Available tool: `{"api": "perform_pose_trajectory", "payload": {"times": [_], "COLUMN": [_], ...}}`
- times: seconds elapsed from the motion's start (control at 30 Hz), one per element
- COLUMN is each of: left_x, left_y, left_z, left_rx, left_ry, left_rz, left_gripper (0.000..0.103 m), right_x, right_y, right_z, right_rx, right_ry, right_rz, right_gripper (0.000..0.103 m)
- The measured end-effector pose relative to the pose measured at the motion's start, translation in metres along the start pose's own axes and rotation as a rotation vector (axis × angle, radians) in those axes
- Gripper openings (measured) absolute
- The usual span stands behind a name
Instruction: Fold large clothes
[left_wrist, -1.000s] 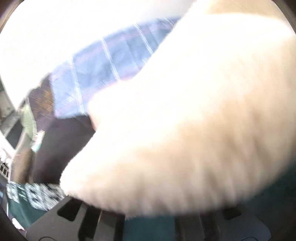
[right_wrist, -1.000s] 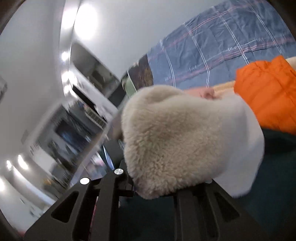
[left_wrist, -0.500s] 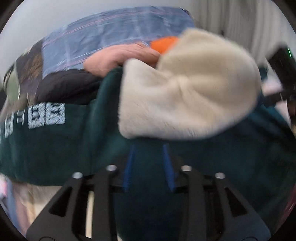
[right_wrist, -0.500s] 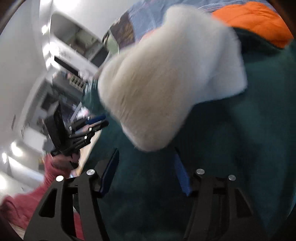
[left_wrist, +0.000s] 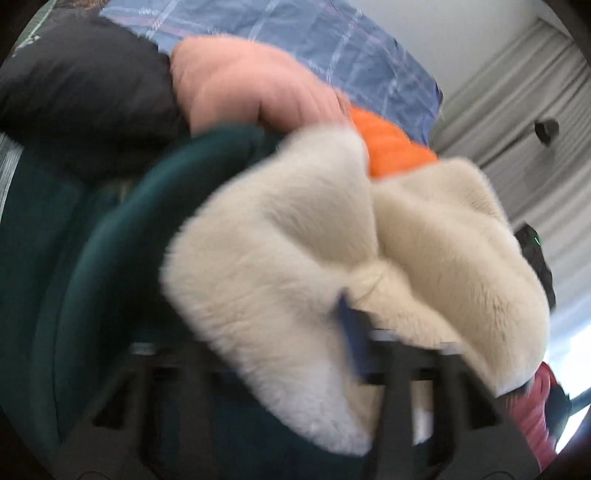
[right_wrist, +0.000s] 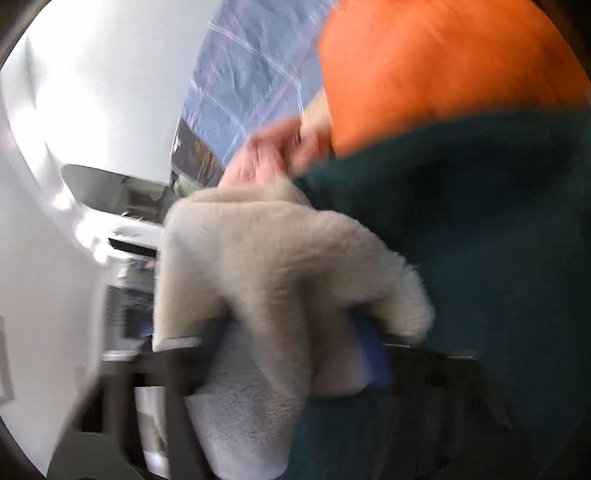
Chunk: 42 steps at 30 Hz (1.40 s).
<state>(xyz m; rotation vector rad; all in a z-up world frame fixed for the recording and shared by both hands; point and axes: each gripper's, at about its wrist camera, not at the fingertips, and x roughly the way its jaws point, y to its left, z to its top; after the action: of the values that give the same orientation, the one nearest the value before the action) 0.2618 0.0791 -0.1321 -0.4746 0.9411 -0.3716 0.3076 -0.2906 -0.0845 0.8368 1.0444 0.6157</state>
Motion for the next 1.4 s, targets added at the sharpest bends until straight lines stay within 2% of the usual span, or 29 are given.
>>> {"api": "perform_pose_trajectory", "payload": {"times": [0.03, 0.1, 0.13, 0.17, 0.23, 0.3, 0.37, 0.43, 0.47, 0.53, 0.57, 0.6, 0.67, 0.7, 0.73, 0.8, 0.87, 0.93, 0.97, 1.0, 1.03, 1.07, 1.13, 1.17, 1.23, 1.27, 1.33, 1.4], "left_x": [-0.003, -0.019, -0.027, -0.03, -0.031, -0.02, -0.025, -0.041, -0.053, -0.072, -0.082, -0.091, -0.101, -0.1, -0.096, -0.066, -0.033, 0.001, 0.02, 0.028, 0.034, 0.035, 0.018, 0.0, -0.029, -0.054, -0.085, -0.107], "left_y": [0.001, 0.0, 0.0, 0.001, 0.008, 0.016, 0.021, 0.009, -0.002, -0.02, -0.033, -0.052, -0.091, -0.12, -0.138, -0.179, -0.207, -0.222, -0.224, -0.223, -0.217, -0.209, -0.195, -0.191, -0.188, -0.189, -0.19, -0.199], "left_z": [0.008, 0.018, 0.018, 0.016, 0.003, -0.011, -0.029, -0.038, -0.041, -0.047, -0.049, -0.052, -0.067, -0.08, -0.093, -0.116, -0.136, -0.152, -0.152, -0.148, -0.138, -0.126, -0.093, -0.078, -0.062, -0.054, -0.051, -0.054], "left_rx": [-0.007, -0.002, 0.02, 0.038, 0.087, 0.093, 0.105, 0.172, 0.218, 0.288, 0.317, 0.355, 0.464, 0.553, 0.613, 0.735, 0.84, 0.958, 0.986, 0.985, 0.955, 0.902, 0.73, 0.688, 0.666, 0.655, 0.661, 0.68], "left_ry": [-0.034, -0.114, -0.135, -0.135, -0.101, -0.015, 0.004, -0.039, -0.072, -0.125, -0.147, -0.166, -0.175, -0.175, -0.162, -0.084, -0.013, 0.005, 0.001, -0.001, 0.012, 0.034, 0.048, 0.012, -0.062, -0.109, -0.157, -0.18], "left_rz": [-0.02, -0.062, -0.067, -0.063, -0.02, 0.037, 0.092, 0.174, 0.227, 0.285, 0.29, 0.262, 0.182, 0.154, 0.135, 0.119, 0.151, 0.28, 0.35, 0.379, 0.395, 0.377, 0.314, 0.306, 0.283, 0.248, 0.207, 0.157], "left_gripper": [0.016, 0.015, 0.015, 0.015, 0.019, 0.027, 0.039, 0.045, 0.047, 0.047, 0.047, 0.048, 0.066, 0.072, 0.081, 0.083, 0.083, 0.083, 0.079, 0.07, 0.039, 0.023, 0.018, 0.018, 0.017, 0.017, 0.016, 0.016], "right_x": [-0.003, -0.028, -0.041, -0.054, -0.061, -0.052, -0.058, -0.062, -0.065, -0.081, -0.083, -0.084, -0.076, -0.069, -0.064, -0.05, -0.039, -0.039, -0.04, -0.039, -0.041, -0.045, -0.049, -0.041, -0.034, -0.028, -0.015, 0.003], "right_y": [0.01, 0.03, 0.036, 0.039, 0.024, -0.004, -0.035, -0.045, -0.045, -0.038, -0.031, -0.026, -0.016, -0.015, -0.014, -0.015, -0.014, -0.018, -0.021, -0.022, -0.024, -0.026, -0.024, -0.02, -0.015, -0.012, -0.01, -0.01], "right_z": [0.005, 0.008, 0.006, -0.001, -0.01, -0.022, -0.039, -0.052, -0.054, -0.065, -0.07, -0.074, -0.081, -0.082, -0.081, -0.078, -0.076, -0.075, -0.071, -0.066, -0.065, -0.063, -0.063, -0.059, -0.057, -0.056, -0.054, -0.045], "right_rx": [-0.062, -0.238, -0.331, -0.426, -0.484, -0.466, -0.392, -0.344, -0.326, -0.34, -0.366, -0.401, -0.449, -0.453, -0.447, -0.426, -0.414, -0.4, -0.388, -0.378, -0.374, -0.376, -0.386, -0.392, -0.409, -0.418, -0.43, -0.437], "right_ry": [-0.04, -0.185, -0.223, -0.237, -0.191, -0.116, -0.051, -0.041, -0.049, -0.066, -0.06, -0.05, -0.02, 0.001, 0.012, 0.028, 0.04, 0.054, 0.056, 0.06, 0.059, 0.053, 0.051, 0.055, 0.082, 0.104, 0.146, 0.139], "right_rz": [0.013, 0.063, 0.065, 0.035, -0.051, -0.163, -0.26, -0.267, -0.263, -0.248, -0.257, -0.3, -0.368, -0.376, -0.378, -0.372, -0.355, -0.368, -0.372, -0.373, -0.371, -0.371, -0.365, -0.357, -0.33, -0.316, -0.306, -0.355], "right_gripper": [0.008, 0.007, 0.007, 0.007, 0.007, 0.011, 0.019, 0.029, 0.03, 0.03, 0.03, 0.03, 0.03, 0.03, 0.03, 0.03, 0.03, 0.03, 0.03, 0.03, 0.03, 0.03, 0.03, 0.03, 0.03, 0.03, 0.03, 0.03]}}
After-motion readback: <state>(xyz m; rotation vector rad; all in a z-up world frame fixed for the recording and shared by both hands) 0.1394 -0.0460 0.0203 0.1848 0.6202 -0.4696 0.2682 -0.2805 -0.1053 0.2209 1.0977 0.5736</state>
